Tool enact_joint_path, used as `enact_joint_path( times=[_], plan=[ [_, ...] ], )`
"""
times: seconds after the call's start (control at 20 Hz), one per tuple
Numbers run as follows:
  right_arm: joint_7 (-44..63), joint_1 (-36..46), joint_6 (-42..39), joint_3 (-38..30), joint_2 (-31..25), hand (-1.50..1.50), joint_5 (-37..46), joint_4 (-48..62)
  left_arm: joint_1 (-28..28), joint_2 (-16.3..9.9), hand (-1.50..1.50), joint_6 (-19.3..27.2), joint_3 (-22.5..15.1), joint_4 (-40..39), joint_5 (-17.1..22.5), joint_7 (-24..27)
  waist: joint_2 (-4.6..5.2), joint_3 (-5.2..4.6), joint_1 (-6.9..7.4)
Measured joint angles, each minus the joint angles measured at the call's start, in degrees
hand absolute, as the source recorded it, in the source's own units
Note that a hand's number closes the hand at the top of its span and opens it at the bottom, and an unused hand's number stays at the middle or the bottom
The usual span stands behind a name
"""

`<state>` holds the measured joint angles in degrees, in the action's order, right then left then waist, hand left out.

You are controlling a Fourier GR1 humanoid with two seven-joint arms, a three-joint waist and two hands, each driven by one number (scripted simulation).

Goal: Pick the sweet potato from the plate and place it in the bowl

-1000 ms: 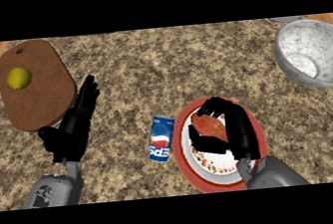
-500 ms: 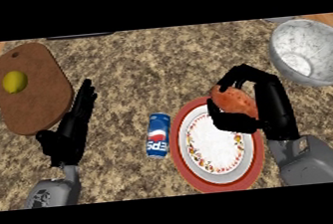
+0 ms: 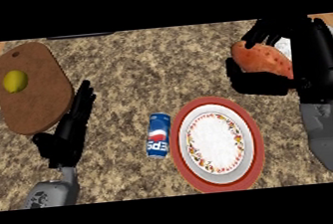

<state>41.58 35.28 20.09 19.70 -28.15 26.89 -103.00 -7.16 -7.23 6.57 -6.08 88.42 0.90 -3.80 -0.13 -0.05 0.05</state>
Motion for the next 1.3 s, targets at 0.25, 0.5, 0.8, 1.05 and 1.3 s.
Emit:
enact_joint_path(
  times=[0.25, 0.5, 0.8, 1.05, 1.3],
  plan=[
    [2.17, 5.9, -4.21, -5.34, 0.78, 1.5, 1.37, 4.78, -1.53, 1.09, 0.0, 0.4, 0.01, -0.7, -0.72, -0.98, 0.09, 0.0, 0.15],
    [-1.11, 9.68, -7.98, -12.19, -0.81, 1.5, -0.89, 12.6, -0.78, 0.41, 0.0, -0.37, 0.67, 0.6, -0.8, -1.36, 0.16, 0.02, 0.39],
    [-6.31, 11.04, -10.0, -13.75, -4.35, 1.5, 3.33, 24.45, -1.46, 1.17, 0.0, -0.33, 0.81, -0.63, -1.13, -0.48, 0.36, 0.02, 0.61],
    [-12.95, 12.6, -9.41, -14.91, -6.51, 1.5, 7.18, 36.41, -1.18, 0.87, 0.0, -1.26, 0.96, 0.13, -0.83, -0.65, 0.46, 0.05, 1.03],
    [-21.74, 12.32, -5.56, -18.62, -7.25, 1.5, 8.25, 48.02, -1.65, 1.25, 0.0, -1.22, 0.85, 1.2, -1.03, -2.25, 0.49, 0.08, 1.03]
  ],
)
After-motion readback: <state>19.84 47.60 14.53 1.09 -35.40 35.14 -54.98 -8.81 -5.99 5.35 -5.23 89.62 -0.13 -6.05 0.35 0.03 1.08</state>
